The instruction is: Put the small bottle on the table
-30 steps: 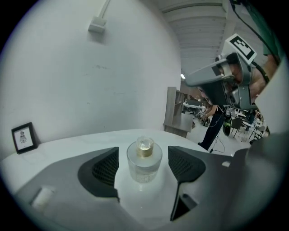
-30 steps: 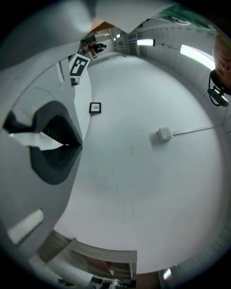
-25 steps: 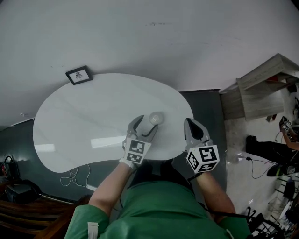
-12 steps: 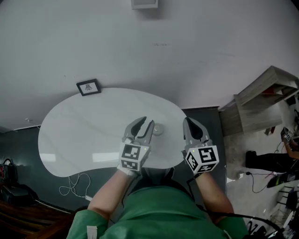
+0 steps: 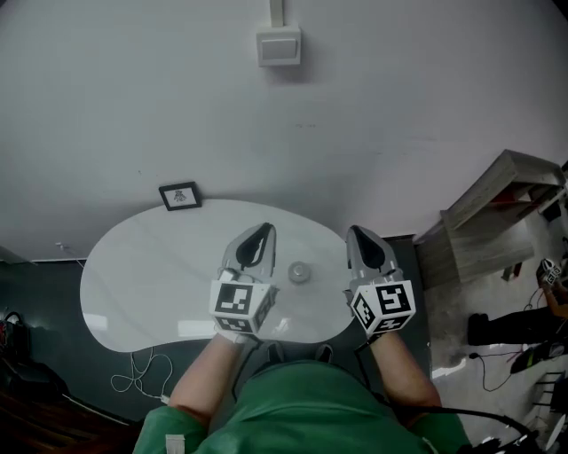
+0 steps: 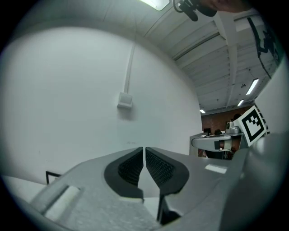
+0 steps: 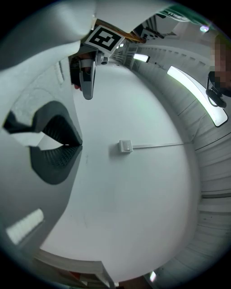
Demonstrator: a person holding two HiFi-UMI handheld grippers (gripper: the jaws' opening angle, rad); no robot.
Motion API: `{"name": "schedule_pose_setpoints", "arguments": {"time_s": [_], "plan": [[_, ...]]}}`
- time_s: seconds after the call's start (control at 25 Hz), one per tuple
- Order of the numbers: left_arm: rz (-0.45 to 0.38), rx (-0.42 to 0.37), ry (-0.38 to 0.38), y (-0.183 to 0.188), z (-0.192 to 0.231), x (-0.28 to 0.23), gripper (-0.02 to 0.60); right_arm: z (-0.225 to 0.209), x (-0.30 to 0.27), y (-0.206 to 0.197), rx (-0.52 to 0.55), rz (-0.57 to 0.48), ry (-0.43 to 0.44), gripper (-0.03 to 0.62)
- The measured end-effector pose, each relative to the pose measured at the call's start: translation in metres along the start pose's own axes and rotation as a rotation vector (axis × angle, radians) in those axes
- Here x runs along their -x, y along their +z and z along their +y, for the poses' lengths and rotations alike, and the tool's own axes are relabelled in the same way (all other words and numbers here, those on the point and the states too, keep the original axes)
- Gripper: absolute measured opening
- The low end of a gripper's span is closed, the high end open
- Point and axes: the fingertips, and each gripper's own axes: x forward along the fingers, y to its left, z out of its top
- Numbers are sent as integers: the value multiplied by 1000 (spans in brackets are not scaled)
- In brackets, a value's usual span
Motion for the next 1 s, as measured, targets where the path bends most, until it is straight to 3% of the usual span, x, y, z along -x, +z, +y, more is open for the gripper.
{"name": "schedule_pose_setpoints", "arguments": {"time_s": [0.16, 0.48, 1.0], "plan": [[-24, -39, 67, 17, 28, 2, 26, -9, -2, 18, 54, -31, -9, -5], [-54, -19, 192, 34, 85, 17, 26, -41, -3, 30, 41, -45, -78, -5], [-42, -37, 226, 27, 94, 28, 28, -33, -2, 27, 56, -61, -49, -5]]}}
